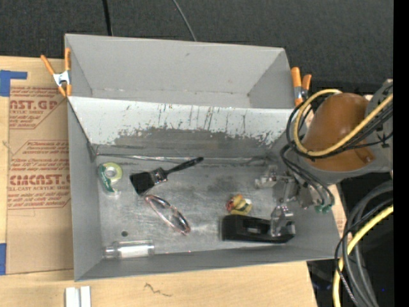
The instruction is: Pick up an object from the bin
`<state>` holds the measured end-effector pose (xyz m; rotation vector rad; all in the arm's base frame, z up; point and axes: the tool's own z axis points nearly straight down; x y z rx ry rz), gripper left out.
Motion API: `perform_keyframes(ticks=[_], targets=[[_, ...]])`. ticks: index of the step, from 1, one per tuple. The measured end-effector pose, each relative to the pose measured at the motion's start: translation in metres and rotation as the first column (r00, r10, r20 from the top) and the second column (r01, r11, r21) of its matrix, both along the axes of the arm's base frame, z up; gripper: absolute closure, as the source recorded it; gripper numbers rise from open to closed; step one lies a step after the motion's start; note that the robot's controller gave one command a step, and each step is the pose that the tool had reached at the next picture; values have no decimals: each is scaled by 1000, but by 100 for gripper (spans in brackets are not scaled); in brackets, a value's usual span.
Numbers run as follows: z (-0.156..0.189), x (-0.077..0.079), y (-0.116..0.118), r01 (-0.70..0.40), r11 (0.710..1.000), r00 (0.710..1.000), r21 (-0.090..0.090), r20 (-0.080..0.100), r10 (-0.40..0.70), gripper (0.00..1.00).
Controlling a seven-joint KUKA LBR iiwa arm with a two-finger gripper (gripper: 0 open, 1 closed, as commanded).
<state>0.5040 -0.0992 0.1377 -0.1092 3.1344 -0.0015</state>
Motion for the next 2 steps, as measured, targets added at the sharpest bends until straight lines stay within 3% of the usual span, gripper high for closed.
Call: perform_keyframes(ticks=[1,2], targets=[[-19,-13,5,-54,999,998,2,-10,54,0],[-6,-19,41,-38,999,999,3,-6,38,0]])
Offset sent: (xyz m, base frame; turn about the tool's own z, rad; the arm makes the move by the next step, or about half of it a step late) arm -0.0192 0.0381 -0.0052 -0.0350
